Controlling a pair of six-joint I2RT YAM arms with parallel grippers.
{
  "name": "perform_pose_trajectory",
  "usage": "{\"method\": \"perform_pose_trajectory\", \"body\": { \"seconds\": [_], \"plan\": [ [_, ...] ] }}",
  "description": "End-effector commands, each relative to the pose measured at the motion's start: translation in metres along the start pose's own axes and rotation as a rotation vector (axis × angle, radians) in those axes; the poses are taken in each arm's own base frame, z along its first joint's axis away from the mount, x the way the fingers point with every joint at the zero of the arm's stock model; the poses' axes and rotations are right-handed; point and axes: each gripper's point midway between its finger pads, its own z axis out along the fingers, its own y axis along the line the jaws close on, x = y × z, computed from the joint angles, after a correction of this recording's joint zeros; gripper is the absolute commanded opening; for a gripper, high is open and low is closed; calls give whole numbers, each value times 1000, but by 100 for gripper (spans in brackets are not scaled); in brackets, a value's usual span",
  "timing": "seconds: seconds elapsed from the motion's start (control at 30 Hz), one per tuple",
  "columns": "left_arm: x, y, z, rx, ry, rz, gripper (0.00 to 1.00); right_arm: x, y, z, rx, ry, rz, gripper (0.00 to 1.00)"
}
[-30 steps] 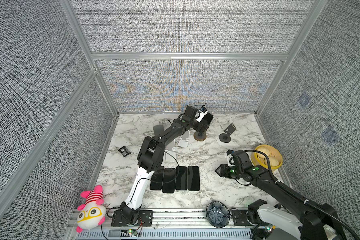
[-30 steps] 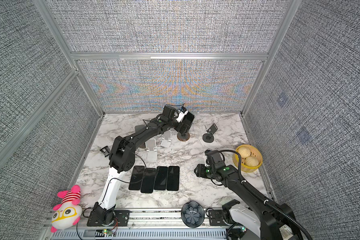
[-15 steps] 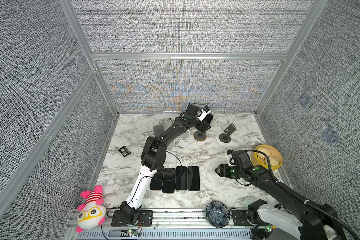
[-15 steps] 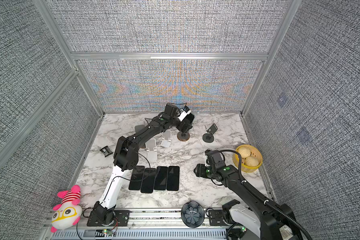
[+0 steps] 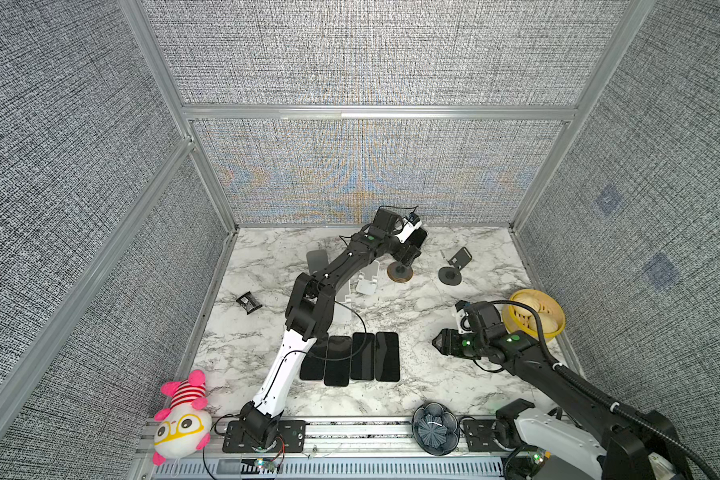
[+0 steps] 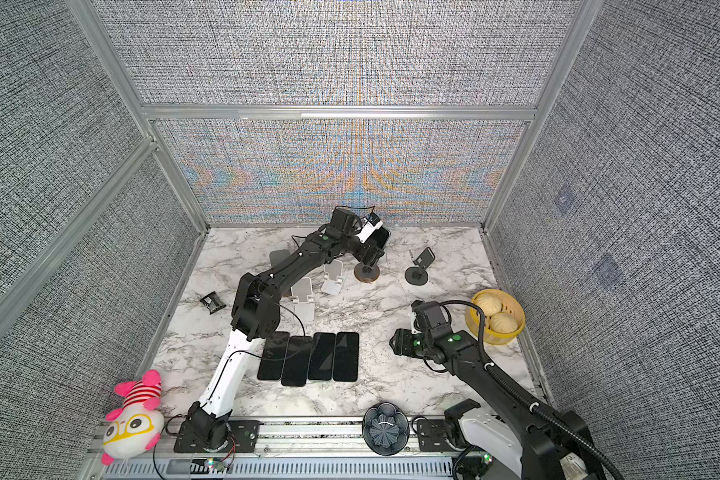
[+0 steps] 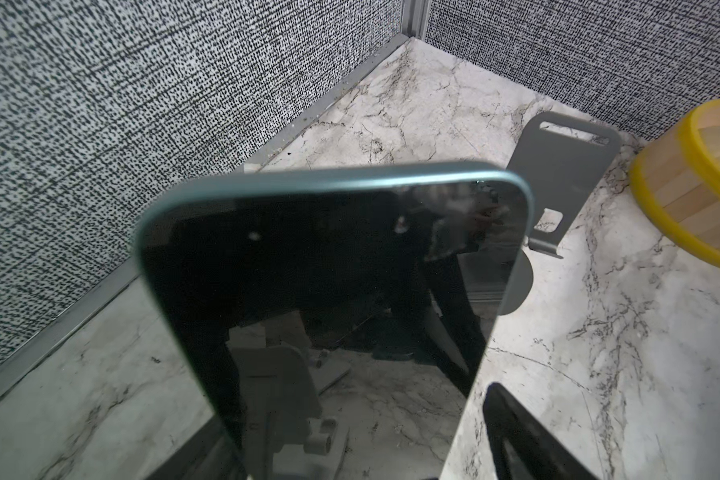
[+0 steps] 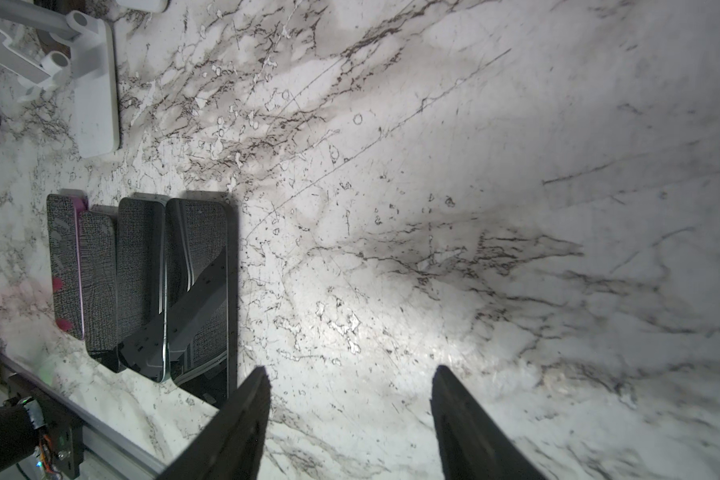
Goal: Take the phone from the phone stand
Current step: 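Position the left gripper around the teal-edged phone's top edge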
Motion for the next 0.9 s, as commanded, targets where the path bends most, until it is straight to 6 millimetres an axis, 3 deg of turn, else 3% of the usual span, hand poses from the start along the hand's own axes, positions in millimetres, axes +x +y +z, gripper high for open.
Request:
{"method": "perform_pose_trajectory", "body": {
  "seconds": [0.0,0.43,0.87],
  "plan": [
    [-2,1,1,-5,-7,0,82,1,-2,0,11,5,-9,63],
    [1,12,2,-60,-1,9,76,0,-2,0,10,1,-11,63],
    [-10,12,-7,-73,-21,13,71,-1,-1,0,7,-1,-11,63]
  ]
}}
